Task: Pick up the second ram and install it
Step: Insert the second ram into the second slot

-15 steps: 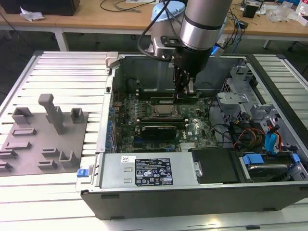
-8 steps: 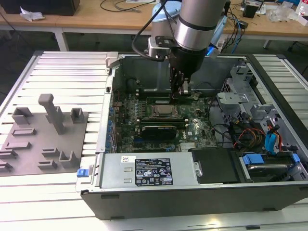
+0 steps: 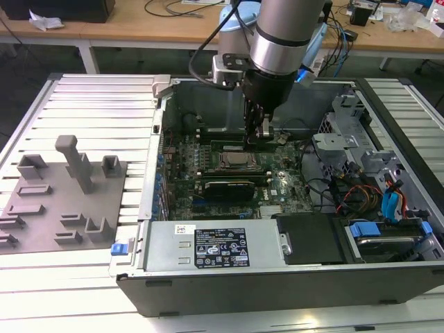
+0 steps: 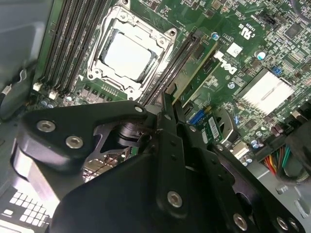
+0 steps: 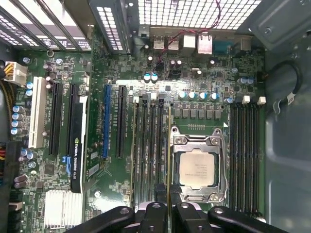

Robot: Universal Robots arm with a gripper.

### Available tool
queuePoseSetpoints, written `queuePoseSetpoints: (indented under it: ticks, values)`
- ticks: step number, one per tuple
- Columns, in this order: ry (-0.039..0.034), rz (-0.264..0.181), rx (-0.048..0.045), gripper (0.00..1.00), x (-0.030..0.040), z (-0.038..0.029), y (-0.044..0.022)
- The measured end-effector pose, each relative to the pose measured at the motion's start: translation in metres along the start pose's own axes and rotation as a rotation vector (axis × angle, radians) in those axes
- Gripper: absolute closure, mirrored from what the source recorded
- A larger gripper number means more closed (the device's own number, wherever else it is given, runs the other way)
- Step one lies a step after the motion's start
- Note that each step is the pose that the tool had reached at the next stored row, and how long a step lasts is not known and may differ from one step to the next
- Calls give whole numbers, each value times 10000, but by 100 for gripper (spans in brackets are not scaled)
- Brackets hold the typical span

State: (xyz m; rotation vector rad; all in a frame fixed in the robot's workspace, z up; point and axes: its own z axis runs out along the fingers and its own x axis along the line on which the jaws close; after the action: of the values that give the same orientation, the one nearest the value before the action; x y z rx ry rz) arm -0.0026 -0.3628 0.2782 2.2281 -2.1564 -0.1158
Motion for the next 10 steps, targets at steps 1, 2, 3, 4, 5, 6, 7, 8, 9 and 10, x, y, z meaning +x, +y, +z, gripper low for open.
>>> queuePoseSetpoints:
  ticks: [1,2,3,4,5,6,7,8,9,10]
  values:
    - [1,1,0,86,0,9,0]
    - [0,1,0,86,1,30,-2]
    - [1,1,0,86,1,42,-3]
    - [1,1,0,86,2,56,-4]
    - [1,1,0,86,2,68,-5]
    - [1,1,0,86,2,90,-7]
    - [1,1,0,86,3,100,-6]
    - [1,3,0,86,3,121,-2]
    - [1,1,-1,86,4,134,3]
    - [1,1,-1,86,5,157,14]
